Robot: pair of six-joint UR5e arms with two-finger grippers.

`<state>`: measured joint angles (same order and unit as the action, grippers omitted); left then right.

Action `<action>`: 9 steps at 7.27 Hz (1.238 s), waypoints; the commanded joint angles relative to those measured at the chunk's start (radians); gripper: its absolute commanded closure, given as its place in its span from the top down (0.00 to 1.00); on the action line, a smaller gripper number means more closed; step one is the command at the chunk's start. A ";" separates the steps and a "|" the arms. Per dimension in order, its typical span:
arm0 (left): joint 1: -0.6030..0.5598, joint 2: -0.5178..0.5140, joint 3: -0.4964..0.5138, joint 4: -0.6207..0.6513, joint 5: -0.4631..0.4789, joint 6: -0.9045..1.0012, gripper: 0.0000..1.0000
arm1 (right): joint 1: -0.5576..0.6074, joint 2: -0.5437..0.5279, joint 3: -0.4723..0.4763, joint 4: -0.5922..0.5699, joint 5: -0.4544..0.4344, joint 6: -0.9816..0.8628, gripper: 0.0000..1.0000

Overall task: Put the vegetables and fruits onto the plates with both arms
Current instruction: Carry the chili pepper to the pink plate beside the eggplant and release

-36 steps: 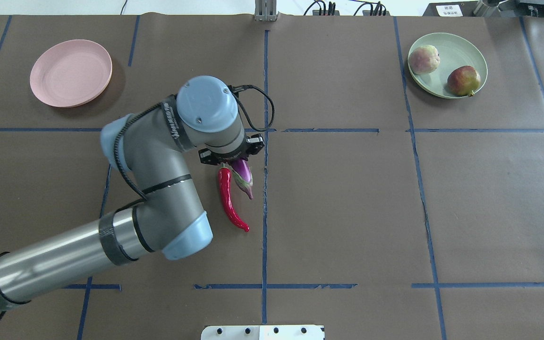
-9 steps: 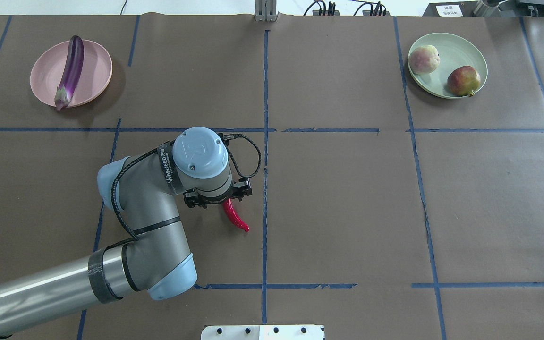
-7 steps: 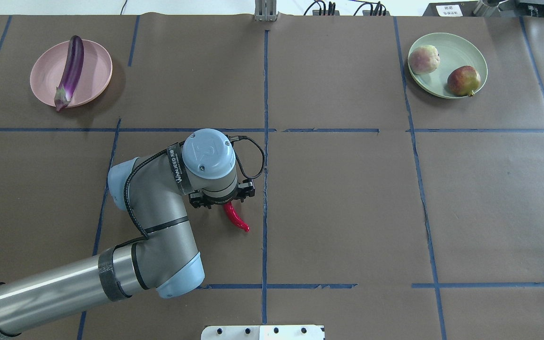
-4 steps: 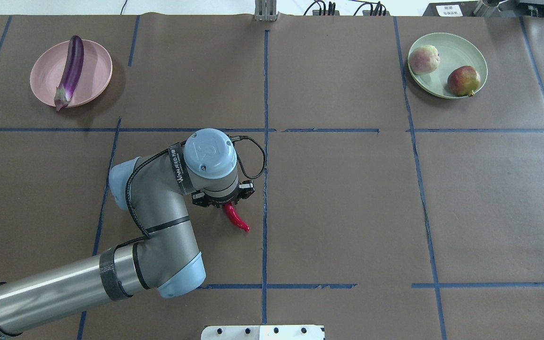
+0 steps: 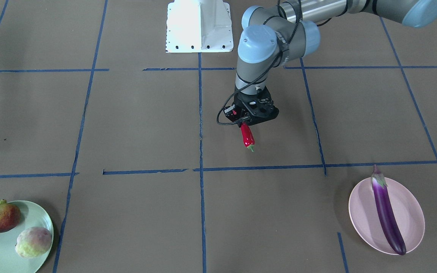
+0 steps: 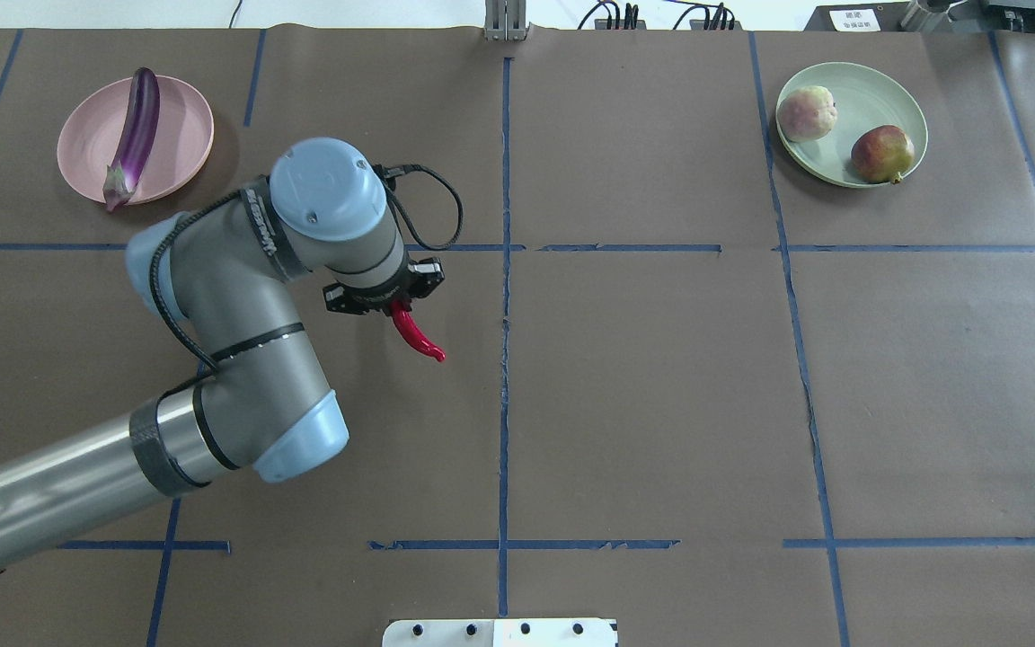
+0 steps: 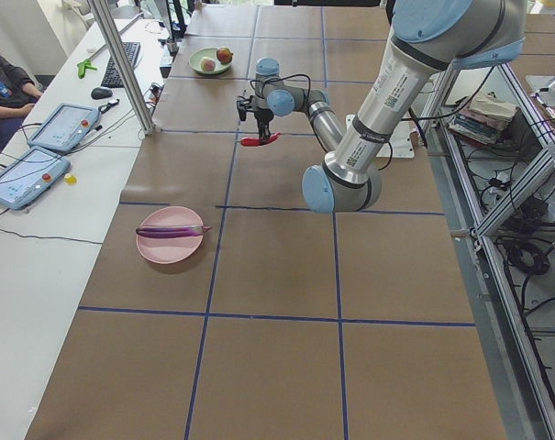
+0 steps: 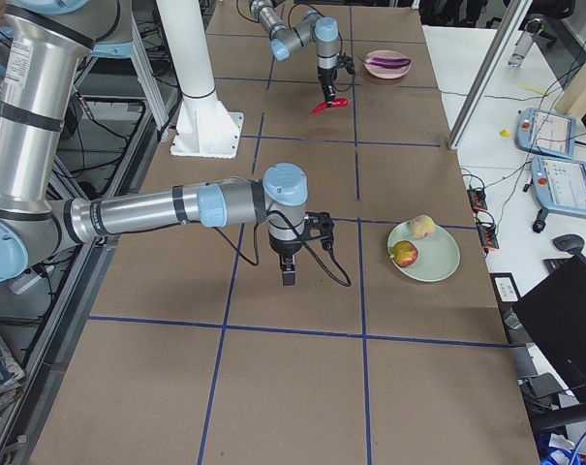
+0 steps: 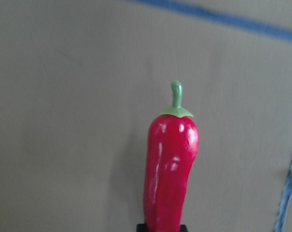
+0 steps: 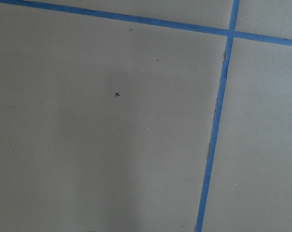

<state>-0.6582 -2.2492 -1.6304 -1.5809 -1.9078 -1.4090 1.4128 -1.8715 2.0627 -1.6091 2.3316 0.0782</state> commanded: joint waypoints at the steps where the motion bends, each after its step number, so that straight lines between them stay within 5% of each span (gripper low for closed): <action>1: -0.250 0.036 0.064 -0.004 -0.100 0.225 0.00 | 0.000 0.000 -0.003 0.000 0.000 0.000 1.00; 3: -0.410 0.017 0.310 -0.049 -0.161 0.513 0.00 | 0.000 0.000 0.000 0.002 0.003 0.002 1.00; 5: -0.443 -0.032 0.639 -0.364 -0.163 0.538 0.00 | 0.000 0.000 0.000 0.002 0.003 0.006 1.00; 6: -0.445 -0.056 0.706 -0.407 -0.162 0.538 0.18 | -0.002 0.000 0.000 0.002 0.003 0.006 1.00; 7: -0.443 -0.053 0.705 -0.413 -0.162 0.560 0.97 | -0.002 0.002 -0.003 0.002 0.003 0.008 1.00; 9: -0.460 -0.044 0.696 -0.413 -0.213 0.633 1.00 | -0.002 0.002 -0.003 0.002 0.005 0.008 1.00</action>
<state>-1.1080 -2.2981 -0.9333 -1.9890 -2.0835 -0.8085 1.4113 -1.8701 2.0606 -1.6076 2.3351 0.0856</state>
